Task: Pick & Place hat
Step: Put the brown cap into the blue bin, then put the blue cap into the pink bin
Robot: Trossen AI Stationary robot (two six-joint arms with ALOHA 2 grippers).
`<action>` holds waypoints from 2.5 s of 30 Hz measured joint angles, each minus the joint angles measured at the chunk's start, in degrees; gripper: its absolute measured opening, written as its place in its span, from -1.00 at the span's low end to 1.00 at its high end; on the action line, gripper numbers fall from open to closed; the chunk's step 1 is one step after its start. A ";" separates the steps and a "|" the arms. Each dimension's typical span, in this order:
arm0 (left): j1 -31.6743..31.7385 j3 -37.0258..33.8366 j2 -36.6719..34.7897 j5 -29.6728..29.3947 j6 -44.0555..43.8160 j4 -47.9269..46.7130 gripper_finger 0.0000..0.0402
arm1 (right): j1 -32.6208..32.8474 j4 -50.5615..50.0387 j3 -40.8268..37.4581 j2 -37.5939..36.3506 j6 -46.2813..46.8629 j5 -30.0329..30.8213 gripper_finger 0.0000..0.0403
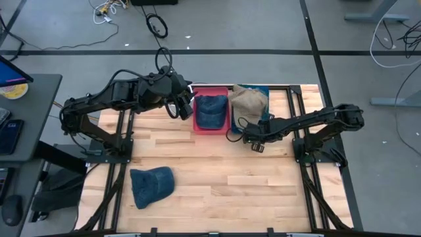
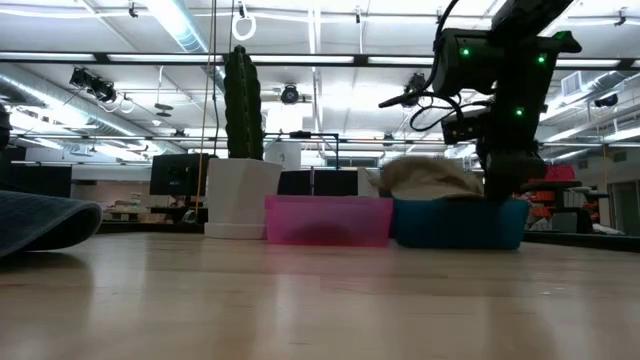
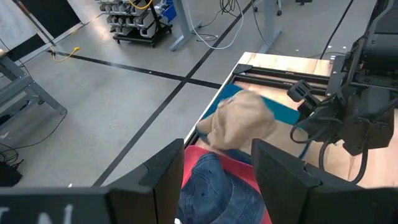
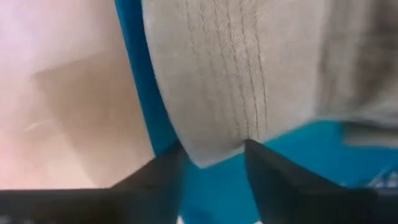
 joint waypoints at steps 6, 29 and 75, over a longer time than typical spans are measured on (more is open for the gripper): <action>0.00 0.00 0.00 0.01 0.00 0.00 -0.05 | -0.31 -0.26 2.12 -2.00 -5.87 -5.06 0.14; -0.11 0.05 -0.26 3.89 -8.24 -8.02 -0.05 | -0.15 -12.87 12.38 -17.82 7.00 -1.30 -0.07; -39.35 0.00 12.21 29.04 -95.28 -43.19 -0.05 | 7.62 18.23 12.80 -13.82 4.93 -18.29 -0.27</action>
